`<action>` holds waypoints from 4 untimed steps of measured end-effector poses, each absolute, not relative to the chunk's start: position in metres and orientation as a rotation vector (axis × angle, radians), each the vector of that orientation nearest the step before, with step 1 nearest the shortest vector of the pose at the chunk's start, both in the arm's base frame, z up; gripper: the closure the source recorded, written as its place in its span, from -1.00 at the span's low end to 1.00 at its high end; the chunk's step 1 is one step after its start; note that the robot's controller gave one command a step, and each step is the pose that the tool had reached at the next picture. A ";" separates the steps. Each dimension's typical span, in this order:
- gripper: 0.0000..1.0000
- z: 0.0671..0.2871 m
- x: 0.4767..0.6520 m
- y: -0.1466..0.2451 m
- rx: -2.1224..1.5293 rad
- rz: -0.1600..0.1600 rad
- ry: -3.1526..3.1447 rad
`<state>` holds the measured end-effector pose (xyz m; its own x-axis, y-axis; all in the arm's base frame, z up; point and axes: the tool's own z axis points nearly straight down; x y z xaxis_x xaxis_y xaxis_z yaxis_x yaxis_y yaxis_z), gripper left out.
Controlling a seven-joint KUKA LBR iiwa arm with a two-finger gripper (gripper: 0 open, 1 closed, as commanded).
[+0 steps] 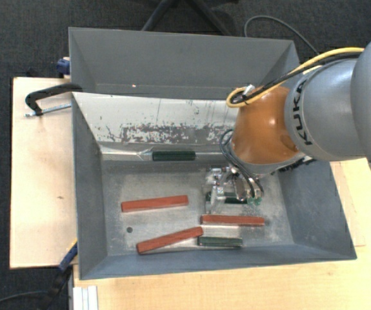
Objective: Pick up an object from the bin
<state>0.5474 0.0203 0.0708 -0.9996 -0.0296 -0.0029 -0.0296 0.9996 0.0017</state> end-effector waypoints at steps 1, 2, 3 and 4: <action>1.00 0.071 0.547 0.020 -0.046 0.003 3.138; 1.00 0.071 0.547 0.020 -0.046 0.003 3.138; 1.00 0.071 0.547 0.020 -0.047 0.003 3.138; 1.00 0.071 0.547 0.020 -0.046 0.003 3.138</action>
Offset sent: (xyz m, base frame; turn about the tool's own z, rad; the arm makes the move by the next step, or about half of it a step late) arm 0.0000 0.0000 0.0000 0.0000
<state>0.5474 0.0203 0.0708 -0.9996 -0.0295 -0.0029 -0.0295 0.9996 0.0018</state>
